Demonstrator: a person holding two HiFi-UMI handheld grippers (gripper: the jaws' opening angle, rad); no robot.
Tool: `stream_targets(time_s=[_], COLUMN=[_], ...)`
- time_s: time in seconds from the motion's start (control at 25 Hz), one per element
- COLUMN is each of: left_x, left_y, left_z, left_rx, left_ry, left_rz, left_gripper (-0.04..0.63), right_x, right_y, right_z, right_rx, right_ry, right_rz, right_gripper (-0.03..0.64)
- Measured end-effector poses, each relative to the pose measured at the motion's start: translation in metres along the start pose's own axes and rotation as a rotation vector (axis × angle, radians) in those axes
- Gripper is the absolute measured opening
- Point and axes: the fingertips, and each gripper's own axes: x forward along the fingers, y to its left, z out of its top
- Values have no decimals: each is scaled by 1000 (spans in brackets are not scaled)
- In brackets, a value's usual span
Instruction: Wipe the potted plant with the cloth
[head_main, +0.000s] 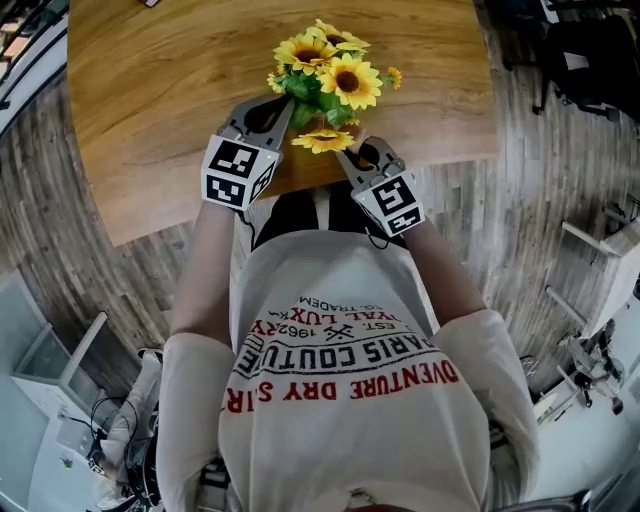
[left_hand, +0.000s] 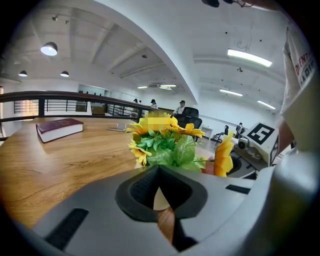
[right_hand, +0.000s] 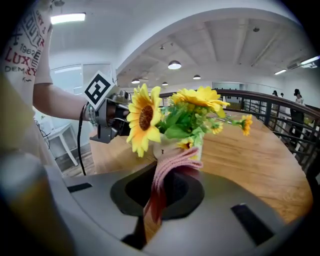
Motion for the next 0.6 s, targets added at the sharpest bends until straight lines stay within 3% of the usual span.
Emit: stream_targets(time_s=[0.36, 0.6], left_x=[-5, -6], left_y=[-2, 2], left_z=[2, -6], left_rx=[-48, -107], left_ry=[-20, 2], left_rz=[104, 212], left_gripper=[15, 15], right_x=[-20, -21], right_y=[-76, -139], right_z=[-25, -25], right_rx=[-37, -144], right_ry=[122, 183], right_rz=[-58, -52], right_gripper=[34, 35])
